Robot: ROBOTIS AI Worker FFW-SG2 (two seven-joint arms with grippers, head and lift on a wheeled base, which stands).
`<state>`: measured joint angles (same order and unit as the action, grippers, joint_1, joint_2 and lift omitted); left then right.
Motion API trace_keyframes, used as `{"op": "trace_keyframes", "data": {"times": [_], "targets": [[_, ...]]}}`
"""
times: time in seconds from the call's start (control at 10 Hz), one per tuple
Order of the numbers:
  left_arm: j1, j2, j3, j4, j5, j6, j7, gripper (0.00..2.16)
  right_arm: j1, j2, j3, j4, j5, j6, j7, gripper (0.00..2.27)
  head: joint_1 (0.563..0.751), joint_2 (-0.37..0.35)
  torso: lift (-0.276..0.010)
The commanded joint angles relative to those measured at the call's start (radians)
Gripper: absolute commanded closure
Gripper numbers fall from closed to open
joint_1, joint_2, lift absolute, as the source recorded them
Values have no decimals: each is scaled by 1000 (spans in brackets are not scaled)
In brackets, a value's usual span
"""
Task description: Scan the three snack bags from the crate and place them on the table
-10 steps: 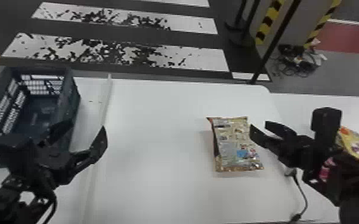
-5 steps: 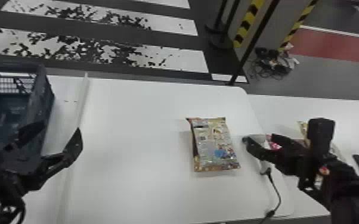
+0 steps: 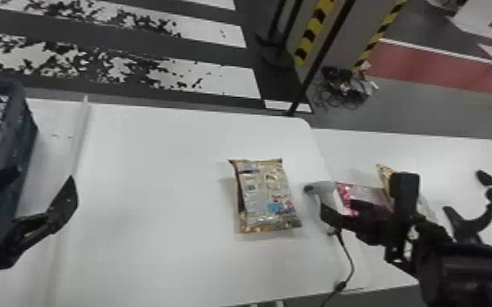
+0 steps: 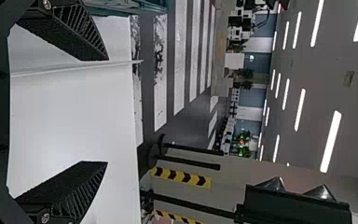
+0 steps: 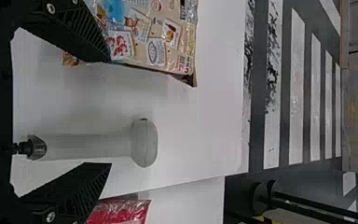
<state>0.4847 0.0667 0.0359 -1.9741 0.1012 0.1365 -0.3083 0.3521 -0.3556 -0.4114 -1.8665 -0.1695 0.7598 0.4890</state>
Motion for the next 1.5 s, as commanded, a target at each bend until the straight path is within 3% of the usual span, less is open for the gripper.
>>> {"op": "trace_keyframes", "data": {"times": [0.0,0.4,0.5,0.6,0.7,0.8,0.9,1.1,1.2,1.4], "targets": [[-1,1,-2,3,0,1,0,80,-41,-22,25,69,19,-3,2,97,695,-332,-62],[8,-1,-1,3,0,4,0,80,-167,-69,115,253,74,-3,22,134,695,-342,-62],[14,-1,-1,3,0,1,0,80,-197,-82,143,300,85,-9,23,272,695,-341,-62],[20,-1,-1,4,0,1,0,80,-223,-89,161,336,113,-15,40,853,695,-343,-62],[26,-1,-1,3,-1,-2,2,80,-231,-88,169,345,114,-12,31,1973,695,-344,-62],[32,-1,1,1,-1,-8,2,80,-232,-88,171,345,117,-12,28,2128,695,-346,-62],[35,-1,1,1,-1,-11,2,80,-236,-88,175,345,133,-3,28,2253,695,-347,-62],[35,1,-1,-6,-1,-8,2,80,-228,-83,166,317,134,13,22,2253,695,-350,-62],[35,4,-2,-14,0,-5,0,80,-206,-78,149,257,128,53,2,2253,695,-350,-62],[38,7,-4,-28,12,-2,0,80,-134,-31,102,63,125,160,-13,2253,695,-350,-62]]}}
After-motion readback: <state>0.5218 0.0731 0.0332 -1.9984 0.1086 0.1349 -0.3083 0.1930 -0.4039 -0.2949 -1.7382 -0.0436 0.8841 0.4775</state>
